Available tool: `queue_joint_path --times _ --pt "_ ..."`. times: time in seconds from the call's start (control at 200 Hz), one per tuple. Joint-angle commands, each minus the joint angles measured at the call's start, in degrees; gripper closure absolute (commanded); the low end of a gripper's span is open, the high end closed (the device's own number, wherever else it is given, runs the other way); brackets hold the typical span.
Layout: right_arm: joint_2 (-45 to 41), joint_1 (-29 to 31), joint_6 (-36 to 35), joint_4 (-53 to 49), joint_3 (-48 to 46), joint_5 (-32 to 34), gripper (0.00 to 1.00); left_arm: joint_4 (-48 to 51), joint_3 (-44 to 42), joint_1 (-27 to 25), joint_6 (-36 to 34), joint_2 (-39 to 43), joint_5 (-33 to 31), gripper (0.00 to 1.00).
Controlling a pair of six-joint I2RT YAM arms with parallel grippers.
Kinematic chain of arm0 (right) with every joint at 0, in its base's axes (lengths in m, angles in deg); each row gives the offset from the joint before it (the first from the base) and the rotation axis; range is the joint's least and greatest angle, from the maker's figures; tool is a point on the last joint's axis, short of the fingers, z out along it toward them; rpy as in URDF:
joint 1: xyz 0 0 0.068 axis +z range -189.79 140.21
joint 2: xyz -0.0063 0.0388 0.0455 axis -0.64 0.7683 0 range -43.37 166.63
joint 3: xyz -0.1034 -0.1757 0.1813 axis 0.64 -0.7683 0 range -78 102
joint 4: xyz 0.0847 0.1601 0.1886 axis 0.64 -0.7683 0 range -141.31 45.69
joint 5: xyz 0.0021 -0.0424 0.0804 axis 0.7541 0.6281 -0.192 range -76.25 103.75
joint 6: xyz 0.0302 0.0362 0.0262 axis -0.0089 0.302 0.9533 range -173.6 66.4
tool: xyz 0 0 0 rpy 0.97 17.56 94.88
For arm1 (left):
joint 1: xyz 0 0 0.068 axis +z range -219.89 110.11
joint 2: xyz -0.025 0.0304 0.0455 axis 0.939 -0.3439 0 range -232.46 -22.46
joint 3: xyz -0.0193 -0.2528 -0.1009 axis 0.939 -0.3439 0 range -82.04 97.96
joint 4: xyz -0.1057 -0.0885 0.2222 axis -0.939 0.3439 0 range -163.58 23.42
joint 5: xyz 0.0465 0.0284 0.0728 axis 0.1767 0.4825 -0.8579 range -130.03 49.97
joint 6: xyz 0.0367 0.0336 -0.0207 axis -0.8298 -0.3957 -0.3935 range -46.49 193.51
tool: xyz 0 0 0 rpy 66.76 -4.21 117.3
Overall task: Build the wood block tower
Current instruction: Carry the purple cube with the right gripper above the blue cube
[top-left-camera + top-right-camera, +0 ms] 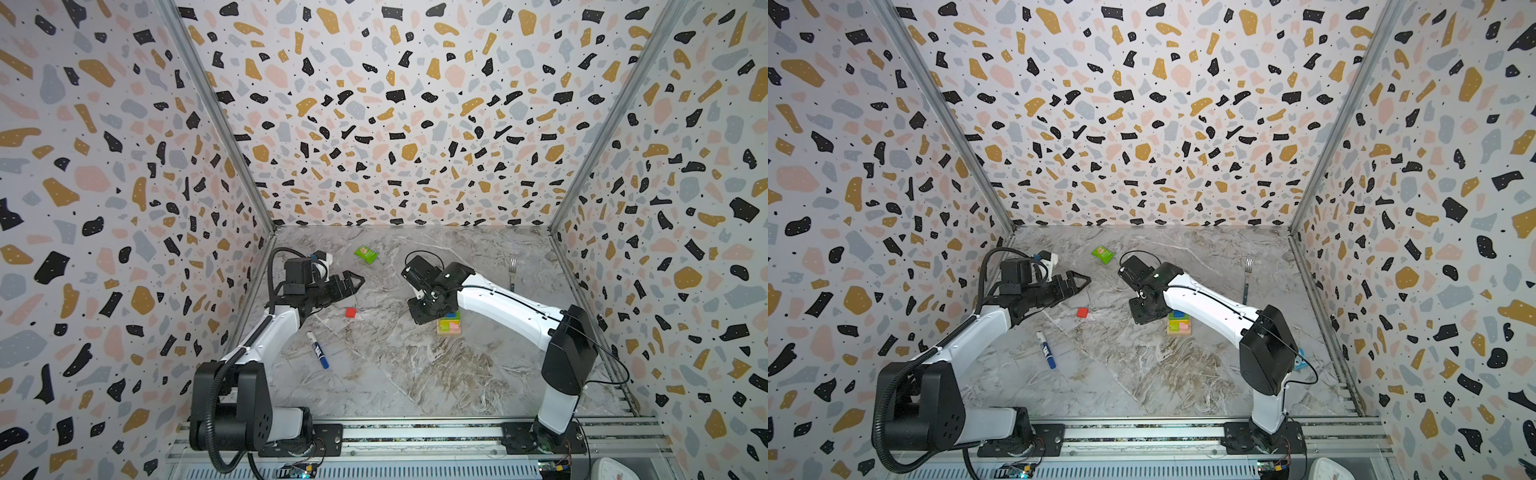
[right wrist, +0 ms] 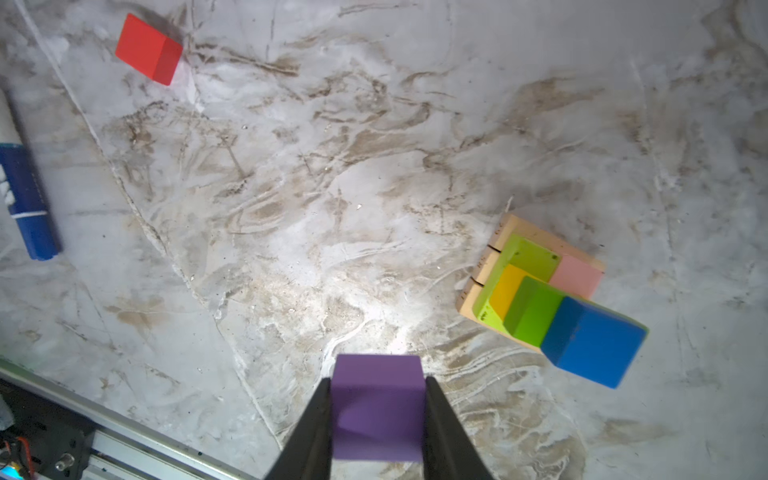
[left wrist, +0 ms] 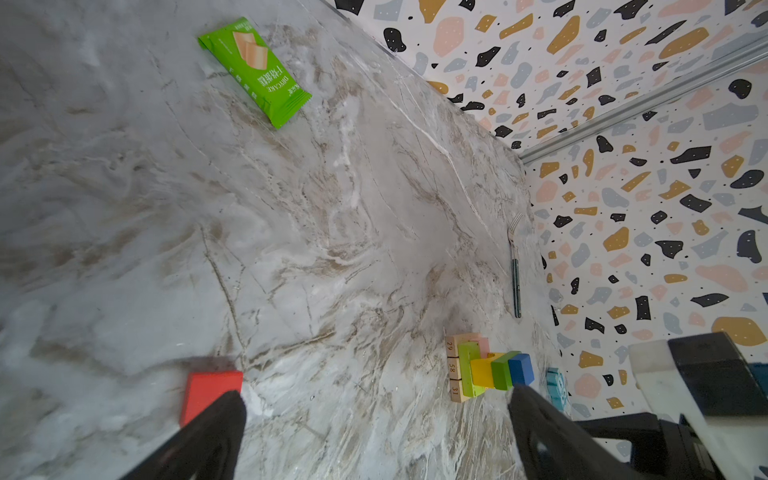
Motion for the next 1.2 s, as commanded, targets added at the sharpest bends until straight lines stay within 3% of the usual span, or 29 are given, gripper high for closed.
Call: queue_joint_path --times 0.0,0.36,1.197 --pt "-3.2 -2.3 1.7 -4.1 0.7 0.9 0.83 -0.6 0.4 -0.3 -0.8 0.9 0.9 0.0" --pt "-4.8 -8.0 1.8 -4.6 -3.4 1.8 0.83 -0.2 0.4 -0.7 -1.2 1.5 0.7 0.0" --pt "-5.3 -11.8 1.6 -1.2 -6.4 0.3 0.83 -0.2 0.4 -1.1 -1.1 1.2 0.7 0.0"
